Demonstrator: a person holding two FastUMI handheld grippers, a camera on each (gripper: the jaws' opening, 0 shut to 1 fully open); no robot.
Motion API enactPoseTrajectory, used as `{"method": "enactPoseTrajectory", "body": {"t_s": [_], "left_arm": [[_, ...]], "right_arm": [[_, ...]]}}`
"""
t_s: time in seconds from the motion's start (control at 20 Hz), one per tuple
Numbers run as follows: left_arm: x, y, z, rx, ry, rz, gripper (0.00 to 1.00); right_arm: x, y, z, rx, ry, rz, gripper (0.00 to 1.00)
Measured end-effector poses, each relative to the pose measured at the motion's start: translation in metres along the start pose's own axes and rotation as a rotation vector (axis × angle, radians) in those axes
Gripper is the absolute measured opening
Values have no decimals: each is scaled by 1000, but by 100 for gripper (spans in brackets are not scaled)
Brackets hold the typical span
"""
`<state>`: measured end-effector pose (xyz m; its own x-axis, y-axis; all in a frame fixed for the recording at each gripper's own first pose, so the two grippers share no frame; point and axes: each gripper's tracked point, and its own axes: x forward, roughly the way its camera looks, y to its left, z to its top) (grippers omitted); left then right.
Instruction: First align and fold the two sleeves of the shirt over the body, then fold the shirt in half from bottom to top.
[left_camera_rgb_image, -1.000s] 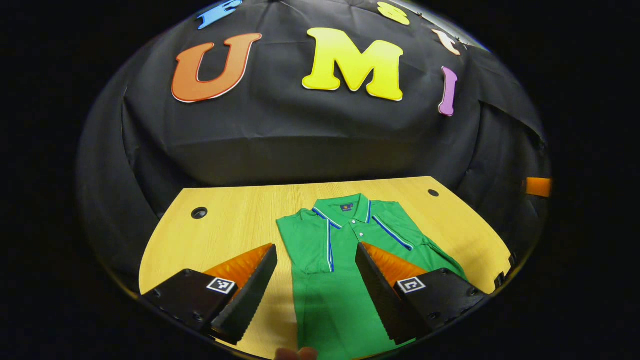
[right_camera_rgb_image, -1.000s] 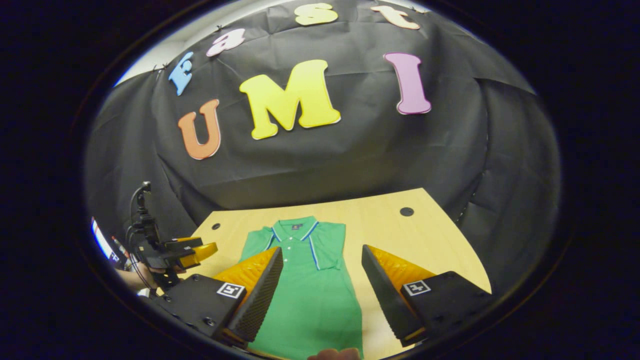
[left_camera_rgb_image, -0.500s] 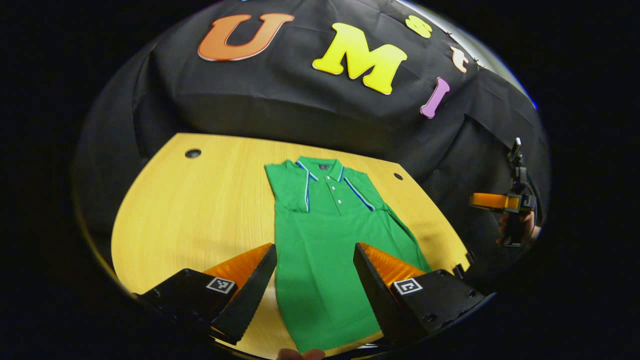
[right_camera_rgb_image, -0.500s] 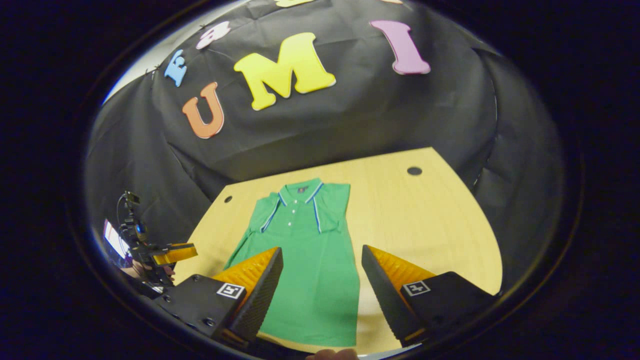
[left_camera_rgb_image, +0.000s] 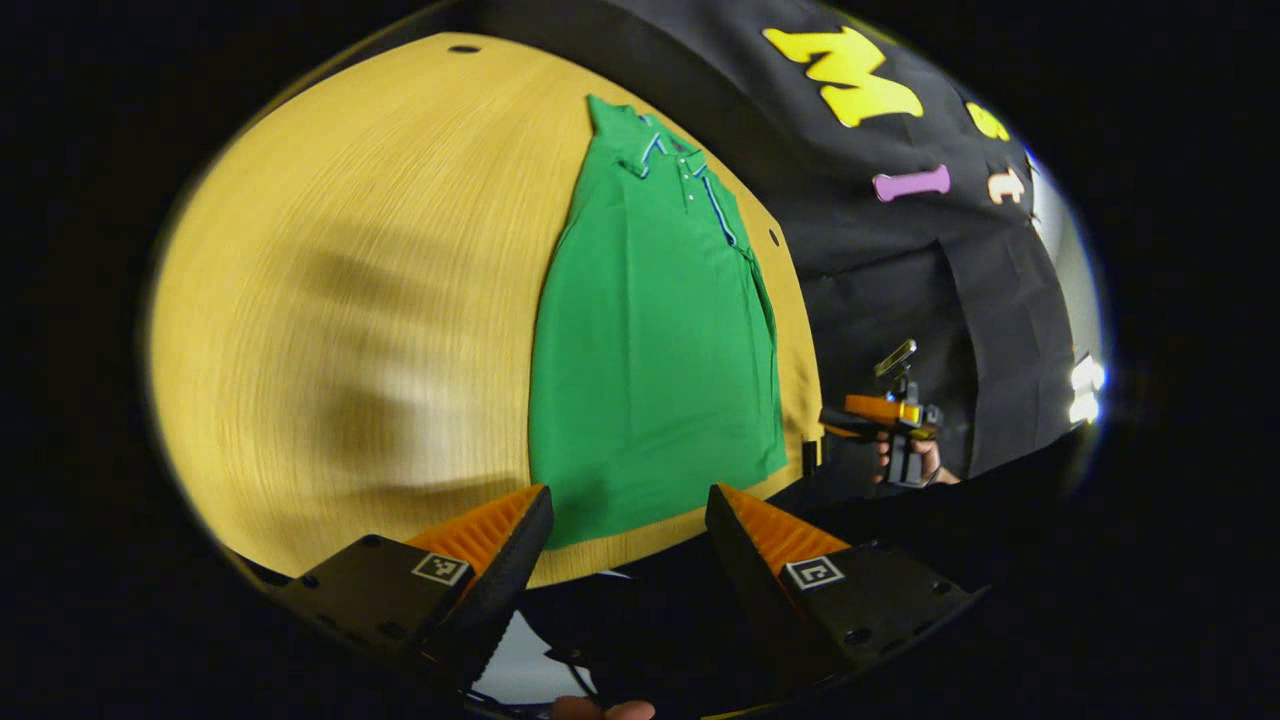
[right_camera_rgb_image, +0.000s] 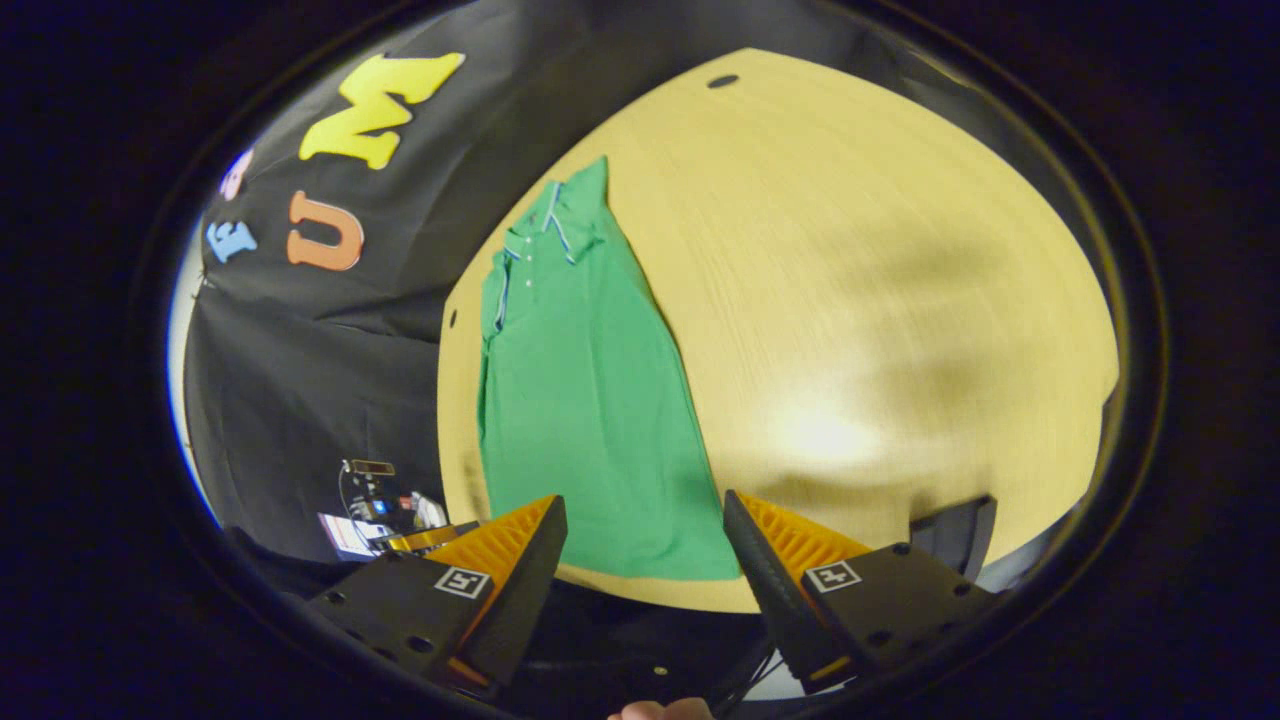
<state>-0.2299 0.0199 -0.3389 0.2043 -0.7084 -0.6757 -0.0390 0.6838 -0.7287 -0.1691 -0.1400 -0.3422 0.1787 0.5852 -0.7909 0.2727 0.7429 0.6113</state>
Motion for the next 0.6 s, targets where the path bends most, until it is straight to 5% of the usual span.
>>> {"method": "enactPoseTrajectory", "body": {"t_s": [0.3,0.55,0.6], "left_arm": [[2,11,-24,-179,55,-86,99],[17,16,-19,-229,61,-126,98],[21,17,-19,-232,65,-132,98]], "right_arm": [[21,-33,-41,42,178,-29,98],[24,-34,-46,130,162,37,92],[27,-31,-47,132,163,53,99]]}}
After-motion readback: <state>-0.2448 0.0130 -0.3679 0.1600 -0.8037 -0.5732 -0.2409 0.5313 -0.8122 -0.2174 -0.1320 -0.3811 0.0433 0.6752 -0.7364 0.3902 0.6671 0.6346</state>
